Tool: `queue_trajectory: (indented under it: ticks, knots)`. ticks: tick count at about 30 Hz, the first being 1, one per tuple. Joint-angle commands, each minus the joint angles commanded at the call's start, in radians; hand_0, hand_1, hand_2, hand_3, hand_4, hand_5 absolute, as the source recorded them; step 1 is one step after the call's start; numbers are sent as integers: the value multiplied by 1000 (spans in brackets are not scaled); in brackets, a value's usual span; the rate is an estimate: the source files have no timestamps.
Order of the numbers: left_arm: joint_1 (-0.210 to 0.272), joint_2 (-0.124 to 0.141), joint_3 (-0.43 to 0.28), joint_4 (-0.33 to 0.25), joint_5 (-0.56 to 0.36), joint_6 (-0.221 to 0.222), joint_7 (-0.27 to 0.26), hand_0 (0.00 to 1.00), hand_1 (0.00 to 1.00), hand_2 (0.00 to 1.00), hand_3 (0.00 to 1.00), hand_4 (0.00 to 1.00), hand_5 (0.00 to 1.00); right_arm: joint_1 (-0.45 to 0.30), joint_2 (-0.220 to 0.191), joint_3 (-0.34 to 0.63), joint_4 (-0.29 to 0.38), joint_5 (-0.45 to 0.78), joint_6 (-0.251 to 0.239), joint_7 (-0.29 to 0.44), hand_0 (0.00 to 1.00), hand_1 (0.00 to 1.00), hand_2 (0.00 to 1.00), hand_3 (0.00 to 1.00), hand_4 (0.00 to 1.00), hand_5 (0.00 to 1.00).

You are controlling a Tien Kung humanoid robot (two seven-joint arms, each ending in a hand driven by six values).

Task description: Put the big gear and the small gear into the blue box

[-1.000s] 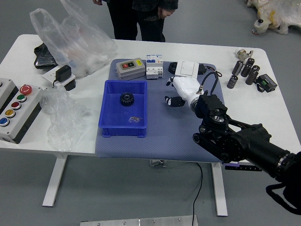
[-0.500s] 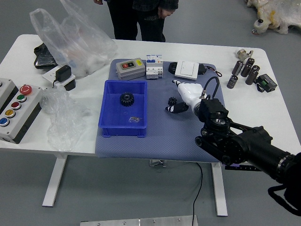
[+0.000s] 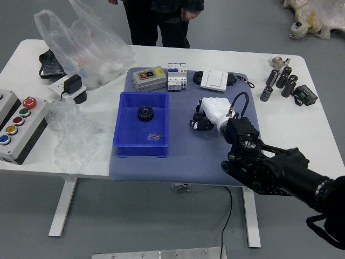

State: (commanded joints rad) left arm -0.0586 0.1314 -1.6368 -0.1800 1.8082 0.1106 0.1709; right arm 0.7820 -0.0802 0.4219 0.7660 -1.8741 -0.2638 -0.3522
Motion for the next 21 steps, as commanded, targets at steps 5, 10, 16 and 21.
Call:
queue_trajectory:
  ticks: [5,10,16,21]
  knots:
    - [0,-1,5,0,-5,0,-3,617,474,495,654,686,337,1,-13,-1,9,-3,0,0,291,402,412,604,501,250]
    - [1,-2,9,0,-9,0,-4,617,475,495,655,685,335,7,-29,8,18,-6,-1,1,289,410,413,606,478,225]
    - [2,-2,10,0,-12,0,-5,617,476,496,656,685,336,10,-38,26,29,-12,-8,5,286,413,411,597,469,223]
    - [0,-3,12,0,-13,0,-5,617,476,496,656,685,336,17,-47,47,61,-25,-10,3,286,413,411,597,469,223]
